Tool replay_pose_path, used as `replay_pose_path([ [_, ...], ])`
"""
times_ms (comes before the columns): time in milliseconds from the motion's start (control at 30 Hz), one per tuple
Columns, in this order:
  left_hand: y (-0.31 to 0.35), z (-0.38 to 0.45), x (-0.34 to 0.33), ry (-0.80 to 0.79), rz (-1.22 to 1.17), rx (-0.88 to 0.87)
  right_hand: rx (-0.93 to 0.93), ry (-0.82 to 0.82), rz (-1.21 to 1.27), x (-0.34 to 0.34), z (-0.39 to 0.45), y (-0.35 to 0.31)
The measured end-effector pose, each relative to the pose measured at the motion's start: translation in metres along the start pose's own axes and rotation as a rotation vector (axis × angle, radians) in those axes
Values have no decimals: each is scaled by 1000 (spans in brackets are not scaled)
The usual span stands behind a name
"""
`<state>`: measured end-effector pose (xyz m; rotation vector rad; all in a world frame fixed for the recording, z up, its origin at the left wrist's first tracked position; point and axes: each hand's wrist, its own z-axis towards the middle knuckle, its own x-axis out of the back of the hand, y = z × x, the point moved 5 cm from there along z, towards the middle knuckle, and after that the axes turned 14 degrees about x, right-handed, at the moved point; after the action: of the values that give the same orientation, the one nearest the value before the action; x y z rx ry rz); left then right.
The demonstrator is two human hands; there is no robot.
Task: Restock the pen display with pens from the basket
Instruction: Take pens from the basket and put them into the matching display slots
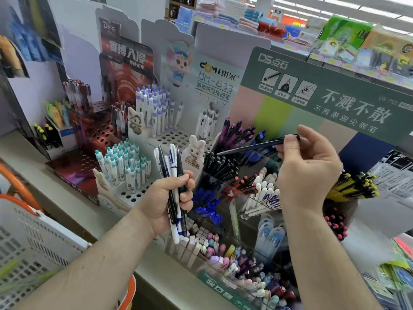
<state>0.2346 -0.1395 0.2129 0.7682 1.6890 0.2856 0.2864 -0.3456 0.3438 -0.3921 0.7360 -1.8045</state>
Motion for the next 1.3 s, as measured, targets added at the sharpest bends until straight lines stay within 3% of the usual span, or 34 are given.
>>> replay_pose_path([
  [200, -6, 0, 0, 24, 42, 18, 201, -80, -173, -23, -2, 13],
  [400, -10, -1, -3, 33, 81, 44, 331, -425, -358, -58, -18, 32],
  [667, -17, -6, -10, 30, 170, 89, 198, -885, -767, -73, -29, 46],
  [733, -18, -7, -11, 28, 192, 93, 170, -918, -811, -73, -32, 47],
  [867, -22, -9, -13, 26, 229, 109, 126, -705, -479, -61, -40, 21],
  [1000, -24, -9, -21, -21, 321, 86, -379, -1001, -89, -61, -84, 17],
  [1133, -30, -7, -35, 1, 362, 32, -564, -873, 70, -52, -93, 24],
  [1167, -32, -6, -38, -9, 311, 38, -600, -830, 91, -50, -93, 23],
  [1300, -38, 2, -46, -48, 139, 120, -461, -699, 24, -35, -81, 20],
])
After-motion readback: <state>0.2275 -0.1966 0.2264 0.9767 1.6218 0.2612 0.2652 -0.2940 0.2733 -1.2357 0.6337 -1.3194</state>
